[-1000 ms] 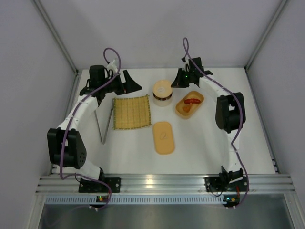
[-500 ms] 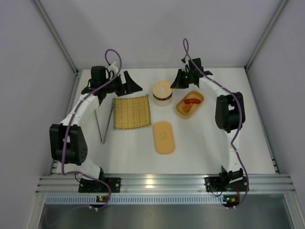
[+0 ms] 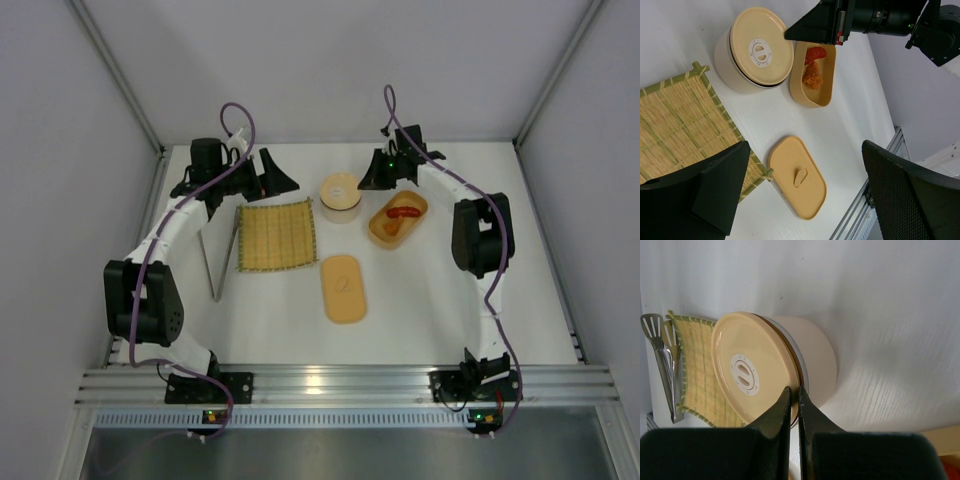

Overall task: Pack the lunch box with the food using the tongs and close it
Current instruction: Close the box lid on the packing box.

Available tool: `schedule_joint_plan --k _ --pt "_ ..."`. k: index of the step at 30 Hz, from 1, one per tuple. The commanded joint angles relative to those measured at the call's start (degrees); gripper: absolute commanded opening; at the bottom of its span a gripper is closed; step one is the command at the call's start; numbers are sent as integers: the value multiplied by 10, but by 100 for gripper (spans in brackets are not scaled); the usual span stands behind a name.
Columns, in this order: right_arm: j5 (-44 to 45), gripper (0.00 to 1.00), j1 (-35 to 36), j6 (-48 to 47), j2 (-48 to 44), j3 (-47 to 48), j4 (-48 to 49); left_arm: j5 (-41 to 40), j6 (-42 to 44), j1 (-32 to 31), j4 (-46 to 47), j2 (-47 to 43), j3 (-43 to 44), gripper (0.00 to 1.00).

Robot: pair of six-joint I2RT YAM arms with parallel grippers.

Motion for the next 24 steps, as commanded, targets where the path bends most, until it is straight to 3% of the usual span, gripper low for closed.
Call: schedule_joint_plan --k 1,17,18,22,24 --pt "-8 0 -2 2 -6 -2 6 10 0 2 34 0 0 98" --pt "-23 0 -3 -8 -6 1 -17 3 22 2 25 0 -3 98" --pt "-24 2 -3 -8 -5 1 -18 0 29 2 21 1 2 98" --pt "-25 31 -2 -8 -6 4 -19 -21 70 2 -9 10 23 98" --pt "-31 37 -3 -8 -5 8 -20 -33 82 2 -23 16 30 98"
